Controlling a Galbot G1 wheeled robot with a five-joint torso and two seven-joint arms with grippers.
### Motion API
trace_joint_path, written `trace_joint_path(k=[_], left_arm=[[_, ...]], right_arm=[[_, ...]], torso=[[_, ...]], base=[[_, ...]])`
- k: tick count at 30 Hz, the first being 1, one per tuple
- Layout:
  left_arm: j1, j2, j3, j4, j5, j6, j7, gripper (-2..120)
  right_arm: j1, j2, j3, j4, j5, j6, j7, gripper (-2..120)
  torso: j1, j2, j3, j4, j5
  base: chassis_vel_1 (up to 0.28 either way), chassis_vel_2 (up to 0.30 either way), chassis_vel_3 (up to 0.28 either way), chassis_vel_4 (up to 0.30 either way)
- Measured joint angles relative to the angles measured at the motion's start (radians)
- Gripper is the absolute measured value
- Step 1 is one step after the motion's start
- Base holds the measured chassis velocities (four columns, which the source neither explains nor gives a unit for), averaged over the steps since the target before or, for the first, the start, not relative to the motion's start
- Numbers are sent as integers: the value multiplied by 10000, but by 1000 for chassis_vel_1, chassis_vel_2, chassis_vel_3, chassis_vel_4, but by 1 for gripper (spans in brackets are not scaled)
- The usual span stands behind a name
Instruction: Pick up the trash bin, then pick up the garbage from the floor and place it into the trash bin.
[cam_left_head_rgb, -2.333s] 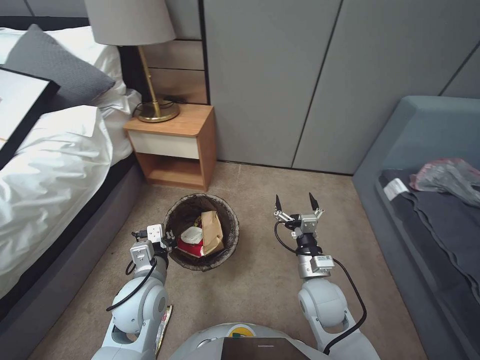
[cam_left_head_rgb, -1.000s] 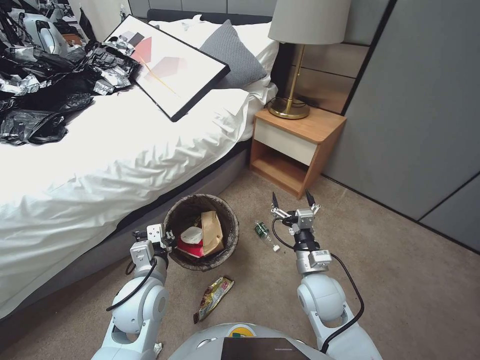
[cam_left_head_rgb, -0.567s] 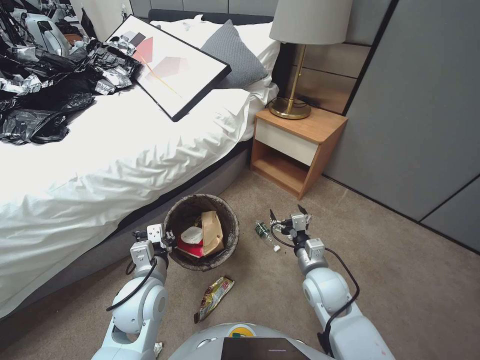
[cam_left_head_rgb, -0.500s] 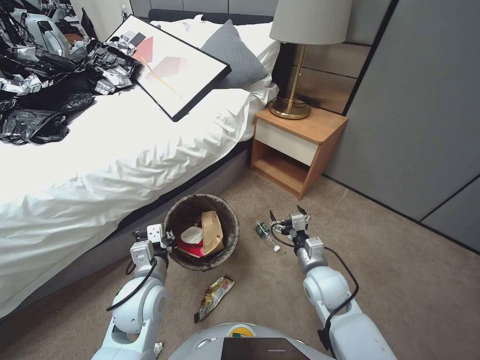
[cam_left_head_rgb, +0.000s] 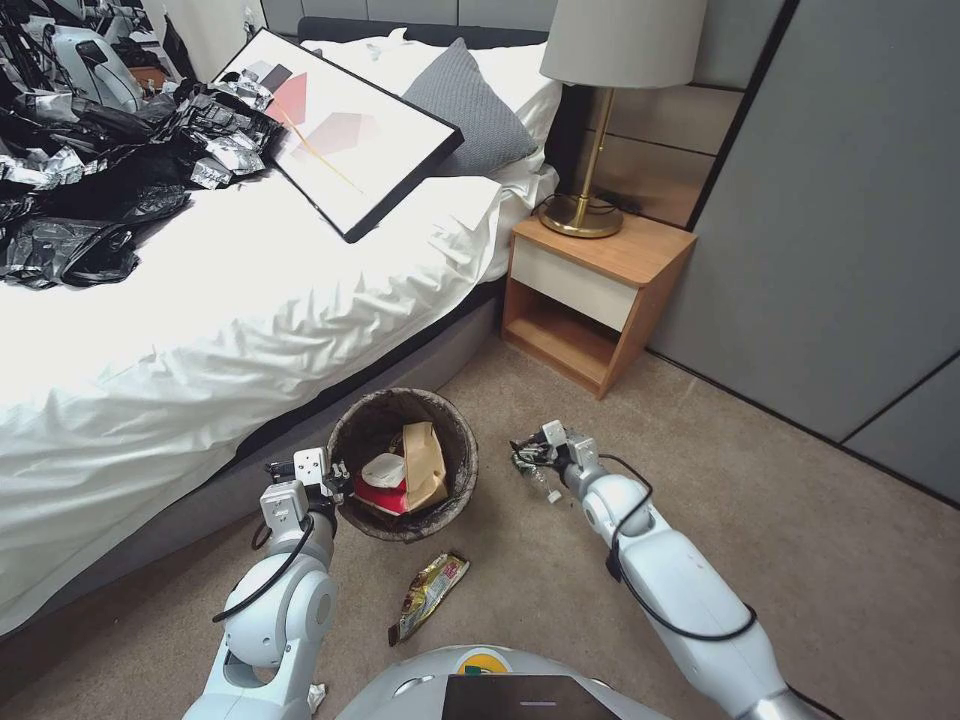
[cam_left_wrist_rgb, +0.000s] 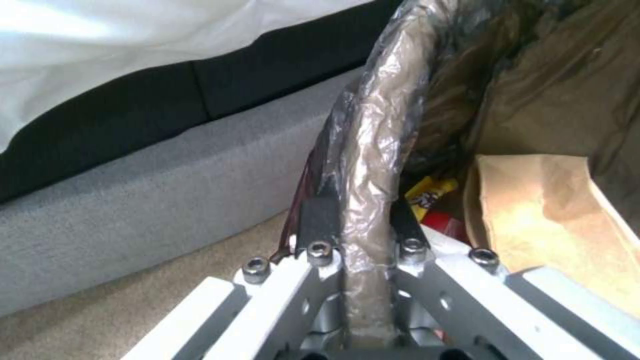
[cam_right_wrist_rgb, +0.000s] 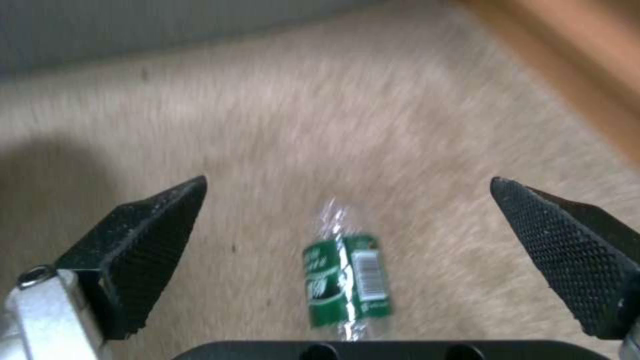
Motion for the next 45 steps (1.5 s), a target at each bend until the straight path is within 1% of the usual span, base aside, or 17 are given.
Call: trace_joint_path(k=[2,3,6,12,14,20,25,28,29,31,32,34,35,38,39,42,45], left_arm=[[0,2,-2,0,0,0,-1,0],[0,2,-2,0,0,0,-1,0],[0,0,-1,0,0,0,-1,0],[0,0,0,0,0,0,-1,0],[0,0,0,0,0,0,-1,0],[0,1,-1,0,0,0,-1,0],[0,0,0,0,0,1,-1,0],[0,1,0,0,0,0,-1,0],[0,1,0,0,0,0,-1,0],[0,0,0,0,0,0,-1,0],[0,0,0,0,0,0,-1,0],[0,0,0,0,0,0,-1,0],[0,0,0,0,0,0,-1,0],[0,0,0,0,0,0,-1,0],[0,0,0,0,0,0,-1,0],[-1,0,0,0,0,0,-1,0],[0,0,0,0,0,0,-1,0]], right_arm=[[553,116,-444,-927,-209,50,-292,100],[553,116,-444,-927,-209,50,-292,100],[1394,382,-842,-2394,-691,266,-550,100],[2028,625,-1105,-3653,-1040,496,-773,100],[2052,639,-1109,-3718,-1066,516,-781,100],[2440,920,-992,-4834,-1470,1082,-882,100],[2426,949,-945,-4936,-1480,1112,-878,100],[2204,949,-906,-4888,-1457,1153,-822,86],[2204,949,-906,-4888,-1457,1153,-822,86],[2107,940,-872,-4815,-1434,1168,-757,76],[2107,940,-872,-4815,-1434,1168,-757,76],[2027,930,-865,-4751,-1405,1164,-700,65],[2027,930,-865,-4751,-1405,1164,-700,65],[1974,910,-854,-4680,-1376,1163,-669,51],[1974,910,-854,-4680,-1376,1163,-669,51],[1957,907,-848,-4656,-1357,1163,-660,36],[1954,908,-847,-4649,-1353,1164,-656,30]], torso=[[0,0,1,-1,7],[0,0,1,-1,7],[0,0,1,0,6],[0,0,0,0,5],[0,0,1,0,5],[0,0,0,-1,4],[0,0,0,-2,5],[0,0,-1,-2,6],[0,0,-1,-2,6],[0,1,-2,-1,4],[0,1,-2,-1,4],[0,0,-1,-1,6],[0,0,-1,-1,6],[0,0,-1,-1,5],[0,0,-1,-1,5],[0,0,-1,-1,5],[0,0,-1,0,5]], base=[[0,0,0,0],[0,0,0,0],[0,0,0,0],[0,0,0,0],[0,0,0,0],[0,0,0,0],[0,0,0,0],[0,0,0,0],[0,0,0,0],[0,0,0,0],[0,0,0,0],[0,0,0,0],[0,0,0,0],[0,0,0,0],[0,0,0,0],[0,0,0,0],[0,0,0,0]])
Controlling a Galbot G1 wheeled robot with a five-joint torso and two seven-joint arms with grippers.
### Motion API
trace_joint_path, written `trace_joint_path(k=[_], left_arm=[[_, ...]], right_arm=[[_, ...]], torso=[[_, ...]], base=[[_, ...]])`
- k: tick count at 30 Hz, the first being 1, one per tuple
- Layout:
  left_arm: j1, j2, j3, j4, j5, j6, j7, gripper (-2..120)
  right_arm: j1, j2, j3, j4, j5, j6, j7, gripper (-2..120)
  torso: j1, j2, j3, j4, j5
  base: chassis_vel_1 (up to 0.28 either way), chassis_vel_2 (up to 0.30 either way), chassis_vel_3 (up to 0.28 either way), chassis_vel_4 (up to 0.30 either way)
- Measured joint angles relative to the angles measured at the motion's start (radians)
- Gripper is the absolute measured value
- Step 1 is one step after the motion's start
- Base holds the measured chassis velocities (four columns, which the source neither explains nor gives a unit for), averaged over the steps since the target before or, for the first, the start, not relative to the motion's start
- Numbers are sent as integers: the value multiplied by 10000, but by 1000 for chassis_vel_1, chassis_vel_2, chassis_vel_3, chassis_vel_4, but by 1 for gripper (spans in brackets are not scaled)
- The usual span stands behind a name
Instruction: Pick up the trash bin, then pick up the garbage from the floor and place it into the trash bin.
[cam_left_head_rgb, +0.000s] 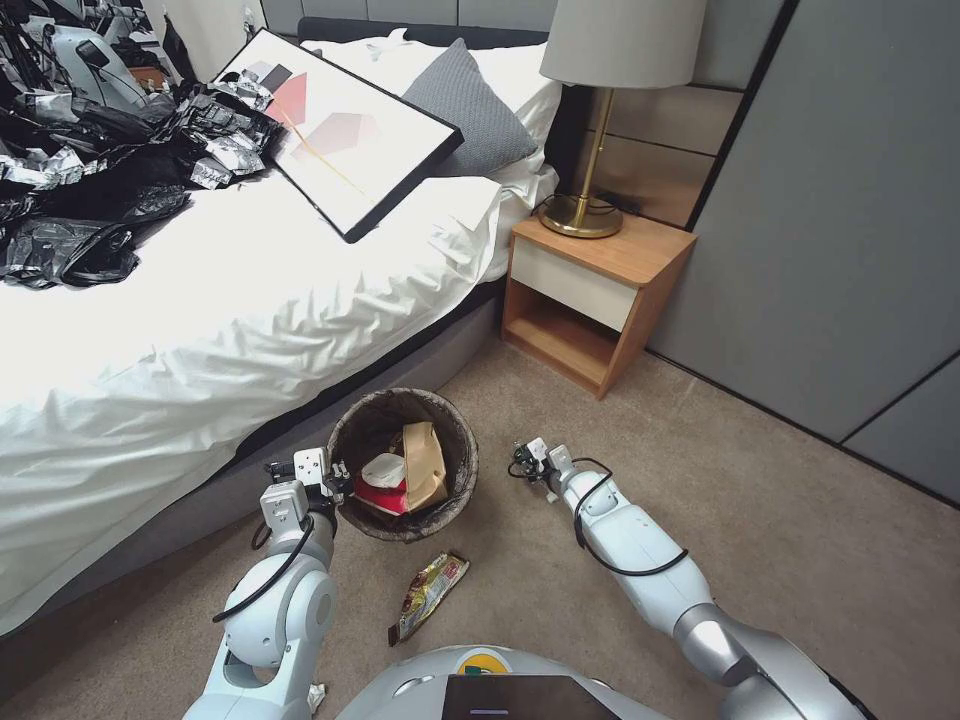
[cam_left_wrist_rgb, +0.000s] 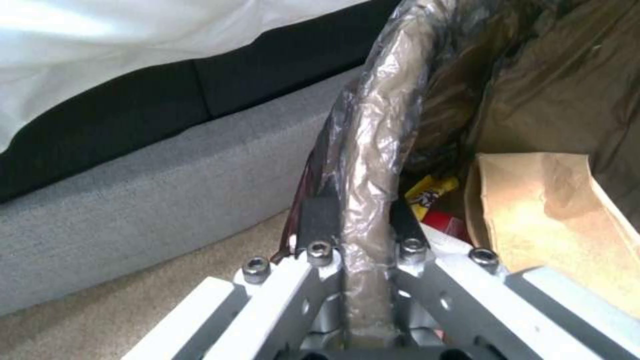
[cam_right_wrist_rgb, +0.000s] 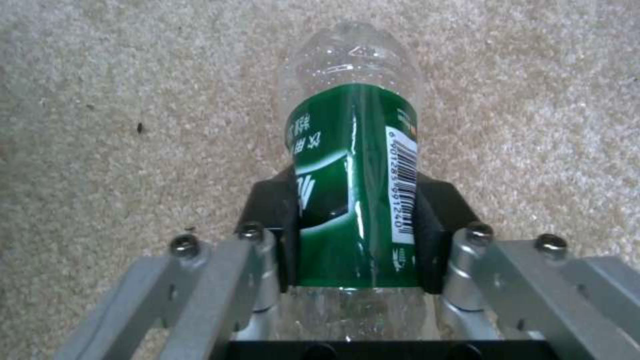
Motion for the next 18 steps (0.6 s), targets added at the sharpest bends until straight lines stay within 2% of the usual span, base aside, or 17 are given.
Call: trace_joint_path(k=[3,8,10,11,12,14,15,17,18], left_arm=[[0,0,0,0,0,0,0,0],[0,0,0,0,0,0,0,0],[0,0,0,0,0,0,0,0],[0,0,0,0,0,0,0,0],[0,0,0,0,0,0,0,0],[0,0,0,0,0,0,0,0],[0,0,0,0,0,0,0,0],[0,0,2,0,0,0,1,0],[0,0,1,0,0,0,0,0]], right_arm=[[3,3,3,2,11,11,9,26],[-2,-26,32,93,62,179,169,25],[-124,-112,113,645,113,622,535,25],[-251,-181,181,1224,152,930,718,25],[-251,-181,181,1224,152,930,718,25],[-485,-310,262,2678,506,1398,990,25],[-485,-310,262,2678,506,1398,990,25],[-658,-414,304,3973,883,1866,1034,25],[-820,-513,320,5140,1216,2128,1060,25]], torso=[[0,0,0,0,0],[0,0,0,0,1],[0,0,1,-1,0],[0,0,1,-1,0],[0,0,1,-1,0],[0,0,1,-2,1],[0,0,1,-2,1],[0,0,0,2,-1],[0,0,0,3,1]], base=[[0,0,0,0],[0,0,0,0],[0,0,0,0],[0,0,0,0],[0,0,0,0],[0,0,0,0],[0,0,0,0],[0,0,0,0],[0,0,0,0]])
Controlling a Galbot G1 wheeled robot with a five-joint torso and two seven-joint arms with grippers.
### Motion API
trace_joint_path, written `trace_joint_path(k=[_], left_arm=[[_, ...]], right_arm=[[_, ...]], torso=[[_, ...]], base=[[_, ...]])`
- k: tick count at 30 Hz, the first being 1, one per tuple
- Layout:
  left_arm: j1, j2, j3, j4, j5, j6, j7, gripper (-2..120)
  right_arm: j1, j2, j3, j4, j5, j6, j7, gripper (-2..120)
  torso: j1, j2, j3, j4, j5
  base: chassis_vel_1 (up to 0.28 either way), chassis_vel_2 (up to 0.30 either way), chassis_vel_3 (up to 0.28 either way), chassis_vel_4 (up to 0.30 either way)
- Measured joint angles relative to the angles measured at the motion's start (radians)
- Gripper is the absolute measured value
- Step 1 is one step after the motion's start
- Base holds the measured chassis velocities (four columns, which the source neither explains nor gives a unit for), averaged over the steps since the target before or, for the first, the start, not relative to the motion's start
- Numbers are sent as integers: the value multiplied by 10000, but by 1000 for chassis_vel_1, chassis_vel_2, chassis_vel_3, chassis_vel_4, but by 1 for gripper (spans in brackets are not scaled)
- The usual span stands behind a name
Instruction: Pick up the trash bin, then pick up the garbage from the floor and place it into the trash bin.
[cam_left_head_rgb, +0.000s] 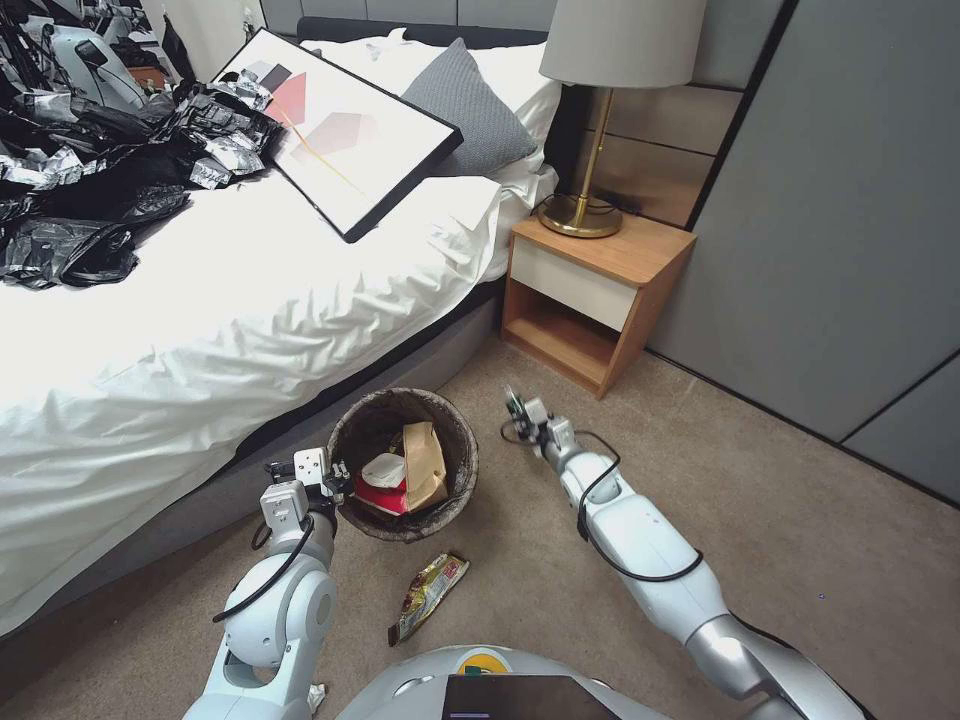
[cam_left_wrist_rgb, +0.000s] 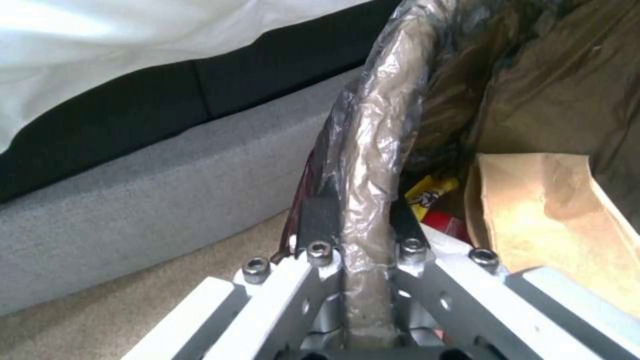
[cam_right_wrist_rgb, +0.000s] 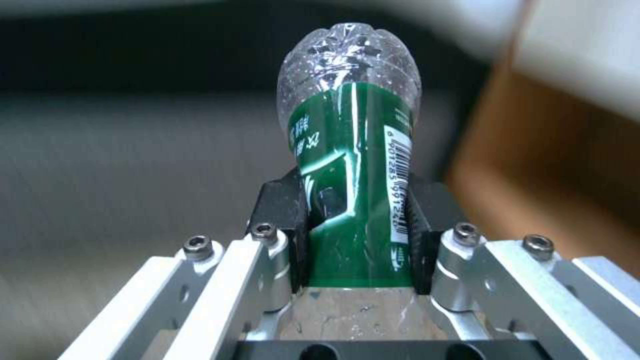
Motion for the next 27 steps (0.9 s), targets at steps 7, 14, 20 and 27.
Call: trace_joint_path(k=[7,14,20,27], left_arm=[[0,0,0,0,0,0,0,0],[0,0,-1,0,0,0,0,0],[0,-1,-1,0,0,0,0,0],[0,0,-1,0,0,0,0,0]], right_arm=[[-628,-454,-269,4024,1086,-87,-220,25],[-1095,-1027,-1386,5550,1336,-117,-451,25],[-1147,-1226,-2365,4954,651,23,-451,25],[-1320,-904,-2767,4004,38,287,-475,25]], torso=[[0,1,-1,-4,-3],[0,1,-1,-4,-2],[0,1,0,-3,-2],[0,0,1,-3,-1]], base=[[0,0,0,0],[0,0,0,0],[0,0,0,0],[0,0,0,0]])
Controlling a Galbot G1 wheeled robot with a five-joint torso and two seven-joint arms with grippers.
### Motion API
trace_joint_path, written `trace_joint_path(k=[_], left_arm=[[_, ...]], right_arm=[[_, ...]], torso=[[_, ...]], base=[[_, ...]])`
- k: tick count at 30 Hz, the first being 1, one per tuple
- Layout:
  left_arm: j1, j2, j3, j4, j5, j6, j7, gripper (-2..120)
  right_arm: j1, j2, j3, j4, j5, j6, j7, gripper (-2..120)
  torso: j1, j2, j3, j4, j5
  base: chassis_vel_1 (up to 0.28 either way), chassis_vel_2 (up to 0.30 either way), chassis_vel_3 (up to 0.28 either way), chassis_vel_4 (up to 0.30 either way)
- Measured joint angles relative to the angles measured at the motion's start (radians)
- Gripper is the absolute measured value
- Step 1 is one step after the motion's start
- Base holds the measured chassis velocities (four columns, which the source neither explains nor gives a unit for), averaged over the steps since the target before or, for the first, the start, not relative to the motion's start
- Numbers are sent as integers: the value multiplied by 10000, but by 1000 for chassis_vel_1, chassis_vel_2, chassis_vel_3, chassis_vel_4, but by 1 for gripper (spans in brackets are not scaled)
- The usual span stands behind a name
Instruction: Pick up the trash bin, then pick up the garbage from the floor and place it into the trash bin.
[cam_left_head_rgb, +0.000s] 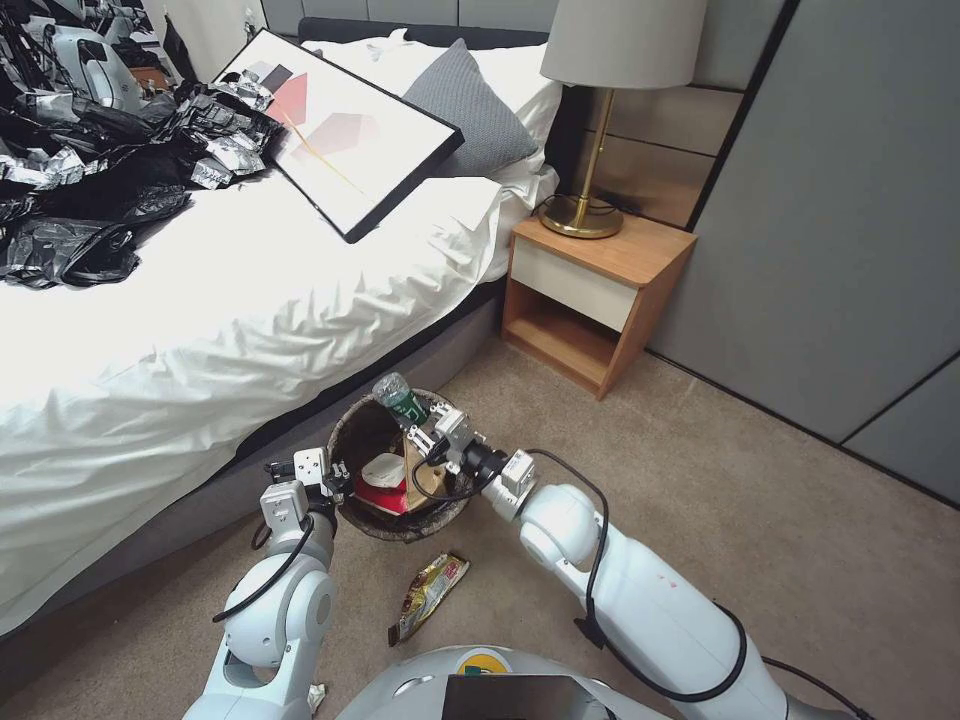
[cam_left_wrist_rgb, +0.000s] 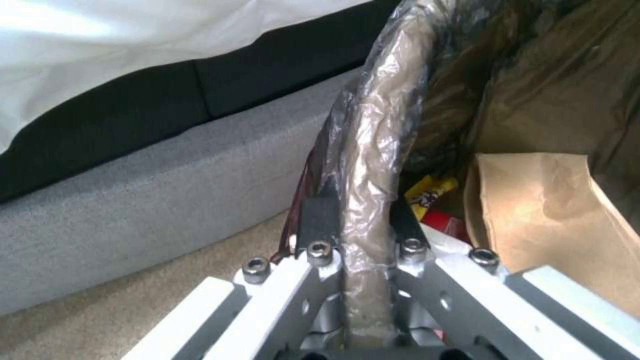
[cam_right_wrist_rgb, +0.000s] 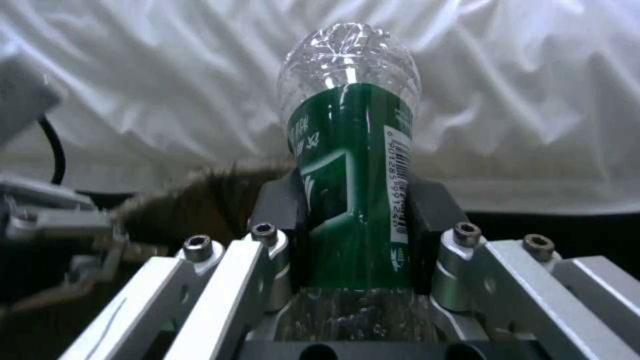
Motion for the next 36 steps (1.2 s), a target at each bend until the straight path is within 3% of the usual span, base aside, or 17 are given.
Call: trace_joint_path(k=[4,23,29,36], left_arm=[[0,0,0,0,0,0,0,0],[0,0,0,0,0,0,0,0],[0,0,0,0,0,0,0,0],[0,0,1,0,0,0,0,0]], right_arm=[[-22,114,-3,-249,-132,40,1,28],[-163,132,307,36,-180,29,-287,97],[-409,134,583,719,-171,-12,-102,100],[-1305,324,1864,2627,-338,-35,504,99]], torso=[[0,0,0,0,0],[0,0,0,0,0],[0,0,0,-1,0],[0,0,-1,3,1]], base=[[0,0,0,0],[0,0,0,0],[0,0,0,0],[0,0,0,0]])
